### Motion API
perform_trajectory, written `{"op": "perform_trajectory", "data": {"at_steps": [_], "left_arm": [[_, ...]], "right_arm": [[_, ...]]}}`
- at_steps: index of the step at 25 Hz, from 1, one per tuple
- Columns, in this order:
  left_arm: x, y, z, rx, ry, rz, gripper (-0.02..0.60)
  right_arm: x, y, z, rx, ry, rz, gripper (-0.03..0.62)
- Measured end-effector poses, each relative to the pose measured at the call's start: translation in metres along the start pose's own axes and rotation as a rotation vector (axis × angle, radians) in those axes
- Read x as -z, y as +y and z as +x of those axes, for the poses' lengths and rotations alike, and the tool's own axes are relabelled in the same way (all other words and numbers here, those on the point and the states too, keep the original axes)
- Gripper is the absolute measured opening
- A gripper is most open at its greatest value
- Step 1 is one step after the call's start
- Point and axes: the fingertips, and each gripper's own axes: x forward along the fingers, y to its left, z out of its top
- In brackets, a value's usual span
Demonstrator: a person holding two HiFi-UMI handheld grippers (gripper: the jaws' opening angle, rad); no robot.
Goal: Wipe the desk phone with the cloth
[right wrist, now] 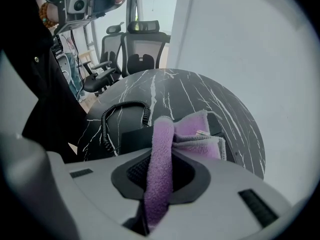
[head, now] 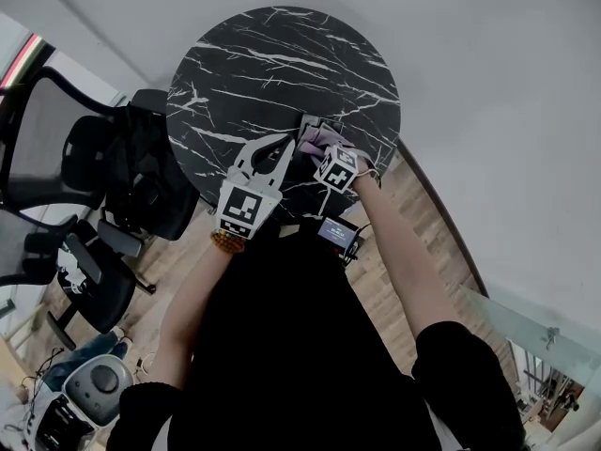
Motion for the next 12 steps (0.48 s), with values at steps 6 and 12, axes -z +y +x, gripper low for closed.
{"op": "perform_trajectory", "data": {"at_steps": [6,12], "left_arm": [[0.001,0.001,0.0,-0.002,0.001,-0.001,0.017],[0.002,0.001,0.0,0.001,0.002,-0.002,0.015]], "right_arm": [[0.005,0.015,0.004,-0.019,0.011,-0.011,0.061],[0.006,0.022,0.006,-0.029,0.007,0.001,0.061]]}}
